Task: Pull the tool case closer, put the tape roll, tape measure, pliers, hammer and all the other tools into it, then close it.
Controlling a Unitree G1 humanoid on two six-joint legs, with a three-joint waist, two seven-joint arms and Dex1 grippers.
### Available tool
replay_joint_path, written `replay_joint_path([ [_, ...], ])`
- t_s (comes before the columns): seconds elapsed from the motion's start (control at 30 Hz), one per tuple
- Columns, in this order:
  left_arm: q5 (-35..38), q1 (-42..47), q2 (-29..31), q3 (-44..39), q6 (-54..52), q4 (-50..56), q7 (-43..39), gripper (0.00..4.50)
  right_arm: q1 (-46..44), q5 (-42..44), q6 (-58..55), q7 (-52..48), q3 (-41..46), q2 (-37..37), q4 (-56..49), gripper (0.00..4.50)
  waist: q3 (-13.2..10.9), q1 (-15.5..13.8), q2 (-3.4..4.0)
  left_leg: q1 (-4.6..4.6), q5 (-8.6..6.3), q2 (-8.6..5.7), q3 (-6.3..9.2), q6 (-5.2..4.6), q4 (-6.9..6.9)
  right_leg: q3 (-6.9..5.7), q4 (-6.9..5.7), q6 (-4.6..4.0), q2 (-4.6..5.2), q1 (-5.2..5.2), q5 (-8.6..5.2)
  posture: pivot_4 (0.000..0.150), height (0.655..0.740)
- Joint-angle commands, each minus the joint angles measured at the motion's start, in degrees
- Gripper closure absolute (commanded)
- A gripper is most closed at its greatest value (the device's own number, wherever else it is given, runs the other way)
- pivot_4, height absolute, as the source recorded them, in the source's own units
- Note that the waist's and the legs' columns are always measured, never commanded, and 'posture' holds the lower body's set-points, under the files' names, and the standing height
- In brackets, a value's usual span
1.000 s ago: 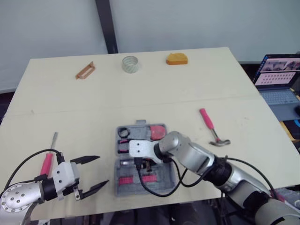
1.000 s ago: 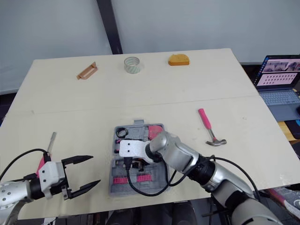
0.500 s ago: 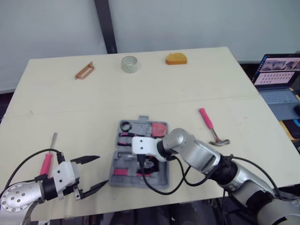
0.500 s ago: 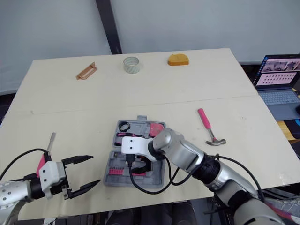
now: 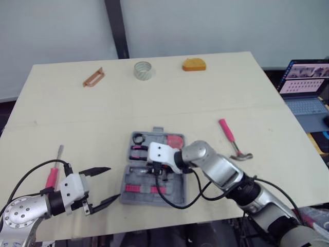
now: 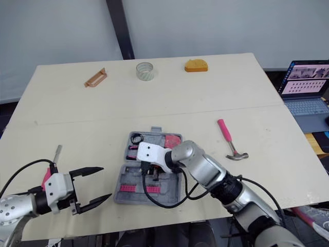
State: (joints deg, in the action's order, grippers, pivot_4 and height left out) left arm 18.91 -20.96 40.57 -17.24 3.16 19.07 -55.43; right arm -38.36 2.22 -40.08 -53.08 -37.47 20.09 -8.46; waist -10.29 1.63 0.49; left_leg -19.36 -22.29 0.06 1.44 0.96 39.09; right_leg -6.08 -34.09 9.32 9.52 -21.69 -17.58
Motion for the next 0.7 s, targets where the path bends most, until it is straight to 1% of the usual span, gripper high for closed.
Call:
replay_joint_path([
  [0.03, 0.0, 0.3, 0.3, 0.1, 0.1, -0.3, 0.2, 0.0, 0.8, 0.2, 1.5, 0.4, 1.2, -0.5, -0.9, 4.47, 0.0, 0.0, 0.0, 0.0, 0.0, 0.0, 0.0, 0.0, 0.0, 0.0, 0.0, 0.0, 0.0, 0.0, 0.0, 0.15, 0.74],
  [0.7, -0.2, 1.1, 0.4, 0.2, 0.6, -1.4, 0.2, 0.0, 2.7, -1.7, 1.9, -0.3, -0.6, -0.4, 0.6, 4.47, 0.0, 0.0, 0.0, 0.0, 0.0, 0.0, 0.0, 0.0, 0.0, 0.0, 0.0, 0.0, 0.0, 0.0, 0.0, 0.15, 0.74],
])
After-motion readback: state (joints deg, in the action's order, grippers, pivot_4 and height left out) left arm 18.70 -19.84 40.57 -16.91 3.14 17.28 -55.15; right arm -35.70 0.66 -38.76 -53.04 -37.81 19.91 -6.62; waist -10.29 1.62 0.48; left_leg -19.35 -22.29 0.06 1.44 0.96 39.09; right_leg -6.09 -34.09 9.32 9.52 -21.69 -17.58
